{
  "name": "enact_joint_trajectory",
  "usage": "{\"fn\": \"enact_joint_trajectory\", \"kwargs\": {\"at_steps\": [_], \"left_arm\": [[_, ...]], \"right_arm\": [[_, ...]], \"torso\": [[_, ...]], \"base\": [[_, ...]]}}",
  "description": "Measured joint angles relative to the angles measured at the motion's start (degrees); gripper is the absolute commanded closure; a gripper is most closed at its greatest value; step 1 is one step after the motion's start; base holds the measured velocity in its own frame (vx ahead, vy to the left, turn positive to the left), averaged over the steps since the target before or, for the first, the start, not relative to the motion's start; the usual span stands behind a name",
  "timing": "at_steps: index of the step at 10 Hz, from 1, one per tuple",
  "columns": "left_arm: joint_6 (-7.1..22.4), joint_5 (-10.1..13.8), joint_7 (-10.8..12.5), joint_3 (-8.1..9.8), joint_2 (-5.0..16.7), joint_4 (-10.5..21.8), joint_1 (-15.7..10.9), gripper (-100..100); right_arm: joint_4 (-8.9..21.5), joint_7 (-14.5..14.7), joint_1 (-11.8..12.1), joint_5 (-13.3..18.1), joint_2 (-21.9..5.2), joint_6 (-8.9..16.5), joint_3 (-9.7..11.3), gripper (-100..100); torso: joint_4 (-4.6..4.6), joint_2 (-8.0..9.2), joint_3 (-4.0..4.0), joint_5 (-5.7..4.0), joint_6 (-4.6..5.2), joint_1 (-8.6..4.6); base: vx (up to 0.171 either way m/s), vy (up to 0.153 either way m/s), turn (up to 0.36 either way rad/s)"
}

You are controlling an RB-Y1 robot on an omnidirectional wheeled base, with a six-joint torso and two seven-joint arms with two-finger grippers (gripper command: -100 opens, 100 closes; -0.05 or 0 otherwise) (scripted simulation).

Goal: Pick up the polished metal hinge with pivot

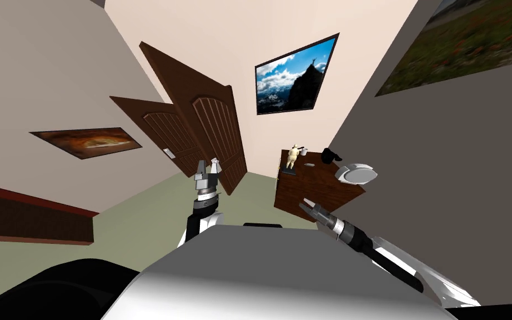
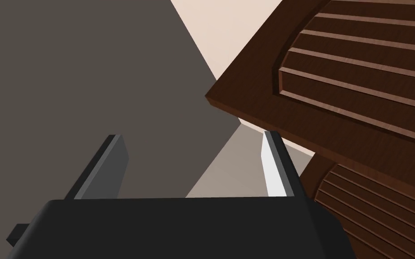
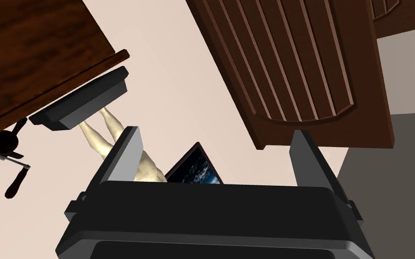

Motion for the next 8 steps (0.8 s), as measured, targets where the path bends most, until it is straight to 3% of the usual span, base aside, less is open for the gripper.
{"fn": "enact_joint_trajectory", "kwargs": {"at_steps": [3, 8], "left_arm": [[0.0, 0.0, 0.0, 0.0, 0.0, 0.0, 0.0, 0], [0.0, 0.0, 0.0, 0.0, 0.0, 0.0, 0.0, 0]], "right_arm": [[5.1, 1.0, -0.5, 2.1, -4.6, -1.6, 0.6, -100], [10.5, 2.0, -1.0, 5.1, -12.7, -2.5, 1.4, -100]], "torso": [[-0.01, -0.07, -0.04, 0.0, -0.04, 0.01], [-0.04, -0.17, -0.1, -0.02, 0.0, -0.07]], "base": [[-0.009, 0.024, 0.133], [0.01, 0.009, 0.11]]}}
